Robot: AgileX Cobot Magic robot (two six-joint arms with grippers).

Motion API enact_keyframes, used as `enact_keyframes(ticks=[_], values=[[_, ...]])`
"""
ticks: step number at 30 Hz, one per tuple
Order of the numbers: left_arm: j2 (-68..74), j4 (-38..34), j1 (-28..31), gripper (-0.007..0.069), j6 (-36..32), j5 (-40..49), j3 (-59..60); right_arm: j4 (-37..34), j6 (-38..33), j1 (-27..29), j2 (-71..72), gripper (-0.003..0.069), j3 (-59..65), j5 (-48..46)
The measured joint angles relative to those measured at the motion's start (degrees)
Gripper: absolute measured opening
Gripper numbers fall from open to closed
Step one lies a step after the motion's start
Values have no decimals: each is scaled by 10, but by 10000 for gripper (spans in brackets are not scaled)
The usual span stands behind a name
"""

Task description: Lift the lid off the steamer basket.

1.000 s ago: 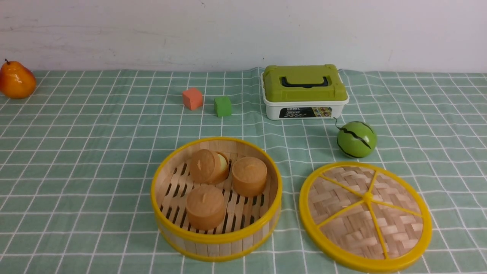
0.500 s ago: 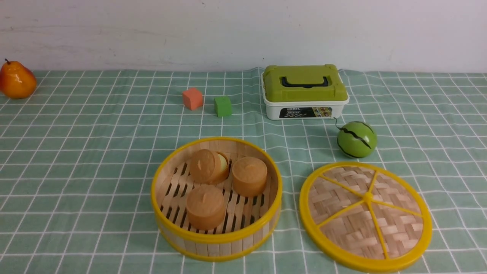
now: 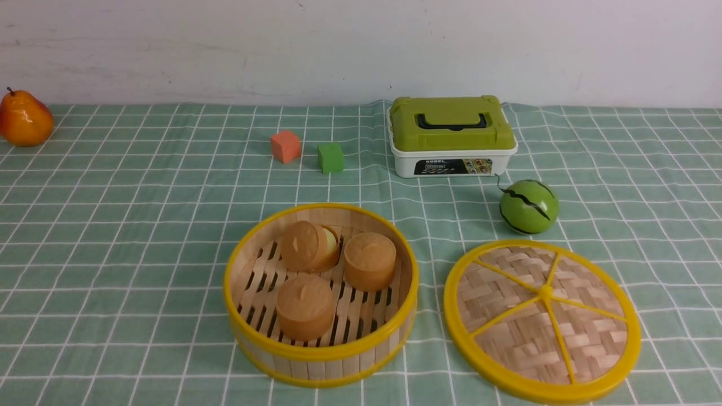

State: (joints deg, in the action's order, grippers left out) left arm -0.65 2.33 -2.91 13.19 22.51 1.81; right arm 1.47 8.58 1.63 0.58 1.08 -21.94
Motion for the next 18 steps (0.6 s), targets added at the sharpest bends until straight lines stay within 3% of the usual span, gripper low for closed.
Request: enact_keyframes(ticks=[18], values=[[0,0,0,239,0,0,0,0,0,0,0,11,0,0]])
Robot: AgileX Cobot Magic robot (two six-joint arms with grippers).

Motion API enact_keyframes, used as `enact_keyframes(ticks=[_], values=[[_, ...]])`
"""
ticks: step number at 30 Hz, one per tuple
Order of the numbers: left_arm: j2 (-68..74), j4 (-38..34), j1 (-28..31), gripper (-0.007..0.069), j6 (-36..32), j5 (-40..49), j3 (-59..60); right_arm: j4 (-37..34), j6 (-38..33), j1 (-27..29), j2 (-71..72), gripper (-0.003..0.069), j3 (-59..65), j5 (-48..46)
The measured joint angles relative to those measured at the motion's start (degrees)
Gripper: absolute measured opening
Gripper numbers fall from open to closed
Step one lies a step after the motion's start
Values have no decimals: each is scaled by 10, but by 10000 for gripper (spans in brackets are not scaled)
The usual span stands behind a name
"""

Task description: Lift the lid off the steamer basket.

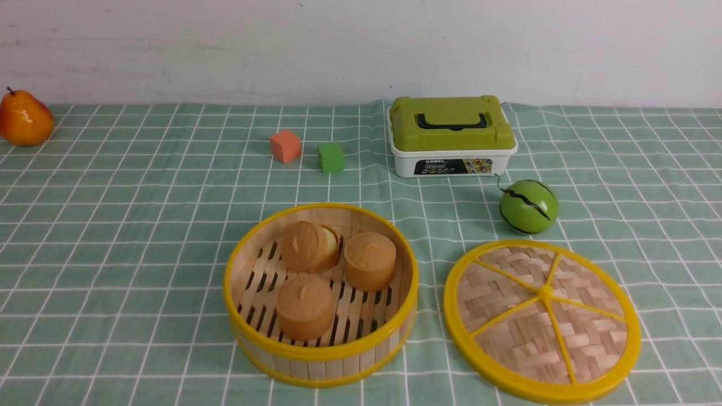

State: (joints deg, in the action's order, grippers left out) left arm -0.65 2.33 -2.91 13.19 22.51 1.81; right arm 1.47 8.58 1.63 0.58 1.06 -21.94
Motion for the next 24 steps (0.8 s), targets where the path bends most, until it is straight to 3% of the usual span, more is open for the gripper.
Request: enact_keyframes(ticks=[24], values=[[0,0,0,239,0,0,0,0,0,0,0,45,0,-1]])
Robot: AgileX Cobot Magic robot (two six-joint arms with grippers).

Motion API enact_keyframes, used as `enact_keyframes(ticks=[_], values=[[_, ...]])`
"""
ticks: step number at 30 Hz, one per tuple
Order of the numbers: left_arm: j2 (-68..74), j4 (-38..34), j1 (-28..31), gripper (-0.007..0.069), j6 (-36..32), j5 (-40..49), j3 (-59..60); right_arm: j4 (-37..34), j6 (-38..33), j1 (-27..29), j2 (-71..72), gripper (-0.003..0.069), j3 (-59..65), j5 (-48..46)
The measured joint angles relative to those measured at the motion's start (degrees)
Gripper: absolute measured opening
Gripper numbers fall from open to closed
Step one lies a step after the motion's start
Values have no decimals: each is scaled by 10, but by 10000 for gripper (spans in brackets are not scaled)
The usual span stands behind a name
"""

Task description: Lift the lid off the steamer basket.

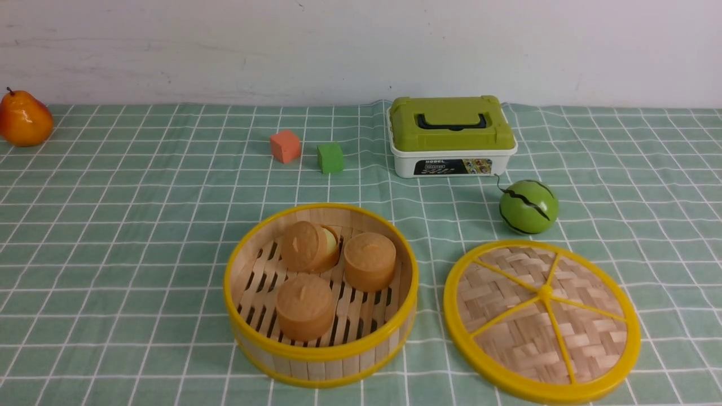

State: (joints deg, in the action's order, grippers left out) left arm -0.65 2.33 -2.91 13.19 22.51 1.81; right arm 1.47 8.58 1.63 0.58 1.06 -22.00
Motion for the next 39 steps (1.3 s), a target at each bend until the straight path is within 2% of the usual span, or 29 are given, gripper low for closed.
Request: enact_keyframes(ticks=[39], values=[[0,0,0,239,0,0,0,0,1,0,0,55,0,0]])
